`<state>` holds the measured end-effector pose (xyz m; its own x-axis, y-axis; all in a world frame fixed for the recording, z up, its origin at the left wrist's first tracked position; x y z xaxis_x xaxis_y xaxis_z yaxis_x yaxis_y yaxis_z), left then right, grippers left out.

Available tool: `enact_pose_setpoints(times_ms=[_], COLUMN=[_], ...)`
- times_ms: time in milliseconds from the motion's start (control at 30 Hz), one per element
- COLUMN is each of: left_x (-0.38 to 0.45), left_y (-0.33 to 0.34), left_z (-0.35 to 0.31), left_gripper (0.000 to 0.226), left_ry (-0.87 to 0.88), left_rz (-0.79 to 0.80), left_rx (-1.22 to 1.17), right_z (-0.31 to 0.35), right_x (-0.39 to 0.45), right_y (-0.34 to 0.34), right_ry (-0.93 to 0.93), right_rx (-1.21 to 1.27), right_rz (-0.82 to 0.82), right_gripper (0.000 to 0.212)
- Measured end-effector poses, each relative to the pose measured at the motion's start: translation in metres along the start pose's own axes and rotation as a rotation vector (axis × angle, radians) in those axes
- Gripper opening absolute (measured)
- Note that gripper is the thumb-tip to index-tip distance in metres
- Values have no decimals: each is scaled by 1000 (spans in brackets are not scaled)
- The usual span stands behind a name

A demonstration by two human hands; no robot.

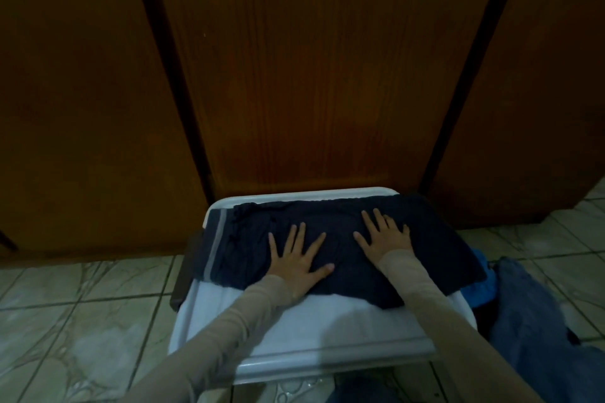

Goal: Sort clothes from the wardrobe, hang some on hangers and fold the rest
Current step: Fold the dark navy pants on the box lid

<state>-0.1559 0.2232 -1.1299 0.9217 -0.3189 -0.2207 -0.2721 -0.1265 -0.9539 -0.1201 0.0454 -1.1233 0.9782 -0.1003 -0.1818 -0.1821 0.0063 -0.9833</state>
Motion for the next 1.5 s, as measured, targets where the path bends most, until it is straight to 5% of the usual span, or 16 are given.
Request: enact_pose_setpoints(times_ms=[233,500,633,733,800,867,1033,1167,1300,1433,1500], left_x=[-29,-61,-55,-49,-53,-61,-67,-57,-52,-45,-43], left_y=[-9,-10,-34,-62,-68,-51,-17,-13,-20,-32,-35], left_z=[4,-1,3,22,42,45,22,7,9,14,16], left_gripper=[85,77,54,40,39,38,46,64,51,47,50], left_ry=[216,299,278,16,-273,-438,-479,-462,-389,-263,-214], left_rz=[165,206,-23,-324,-470,-455,-314,-193,-190,-132,-119], left_rx=[-36,37,136,133,-59,-319,-865,-1235,-1024,-829,-780], right_z=[-4,-17,-26,-32,-30,-30,-46,-49,-53,-48,-42], right_x=[-28,-61,-74,-85,-93,-99,-102,-107,-109,-118,-121], right_y=[-24,-29,-31,-32,-33,-31,-27,-28,-24,-14,-15], right_ry=[-7,1,33,62,25,8,71,115,169,119,85], right_rx=[-103,-230,-207,-252,-354,-385,114,247,326,323,342], right_rz=[-59,101,169,242,223,179,78,-44,51,403,446], right_gripper=[67,75,79,81,83,83,37,31,31,29,22])
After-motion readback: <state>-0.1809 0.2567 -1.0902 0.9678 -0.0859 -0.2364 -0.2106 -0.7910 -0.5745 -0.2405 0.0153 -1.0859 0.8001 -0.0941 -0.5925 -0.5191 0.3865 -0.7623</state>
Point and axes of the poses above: each hand's wrist, its own x-axis towards the middle knuckle, its own y-axis out of the palm, z = x × y, the point moved 6 cm from there along x, towards the middle knuckle, and after that the axes turned 3 degrees about -z, right-handed, at the moved point
